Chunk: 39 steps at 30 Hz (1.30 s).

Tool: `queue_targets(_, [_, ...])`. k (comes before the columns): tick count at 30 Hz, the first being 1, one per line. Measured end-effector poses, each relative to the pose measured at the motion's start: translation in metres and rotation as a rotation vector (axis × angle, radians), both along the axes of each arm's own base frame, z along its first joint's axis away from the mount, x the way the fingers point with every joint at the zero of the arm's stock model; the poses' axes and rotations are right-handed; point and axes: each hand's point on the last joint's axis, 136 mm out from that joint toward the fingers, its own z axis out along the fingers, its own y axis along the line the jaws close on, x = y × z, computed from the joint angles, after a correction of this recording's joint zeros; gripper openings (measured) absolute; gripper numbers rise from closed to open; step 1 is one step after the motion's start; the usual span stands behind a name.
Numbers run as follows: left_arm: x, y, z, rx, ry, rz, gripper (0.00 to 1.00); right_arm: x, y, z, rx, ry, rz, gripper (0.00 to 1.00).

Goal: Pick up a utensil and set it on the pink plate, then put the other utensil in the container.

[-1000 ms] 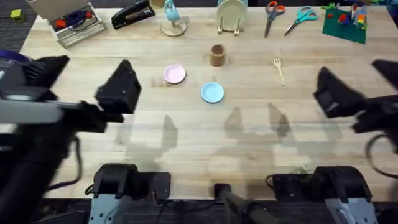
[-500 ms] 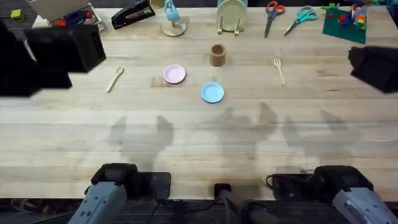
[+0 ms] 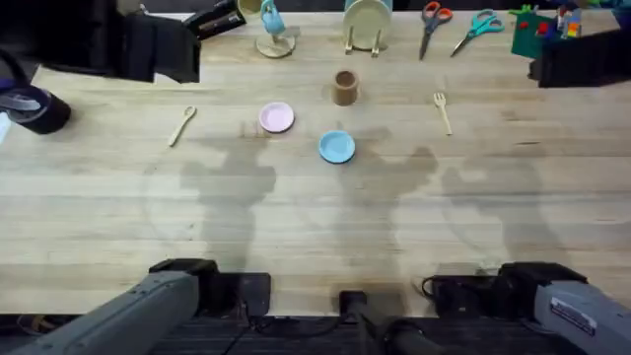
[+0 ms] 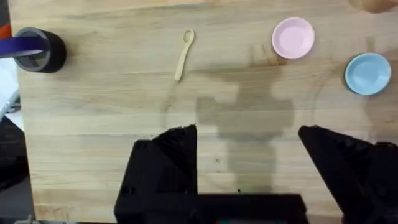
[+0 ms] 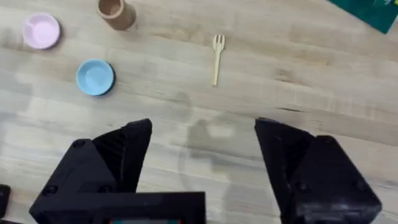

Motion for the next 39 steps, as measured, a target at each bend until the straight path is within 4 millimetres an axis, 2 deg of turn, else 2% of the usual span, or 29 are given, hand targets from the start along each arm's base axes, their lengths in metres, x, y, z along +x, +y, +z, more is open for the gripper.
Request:
queue_targets(6, [0.008, 0.004, -0.008, 0.024, 0.042, 0.012, 0.993, 0.005, 0.000, -0.004, -0.003, 0.021, 0.004, 0.995])
queue_targets(15, [0.014, 0.014, -0.004, 0.076, 0.014, 0.038, 0.993, 0.005, -0.001, -0.003, -0.029, 0.014, 0.031, 0.995])
queue_targets(33, [0.012, 0.016, -0.004, 0.086, 0.022, 0.043, 0.993, 0.004, -0.001, -0.003, -0.035, 0.017, 0.031, 0.996])
queue_targets(39, [0.015, 0.005, -0.005, 0.092, 0.031, -0.113, 0.992, 0.004, -0.001, -0.003, -0.035, 0.017, 0.031, 0.995])
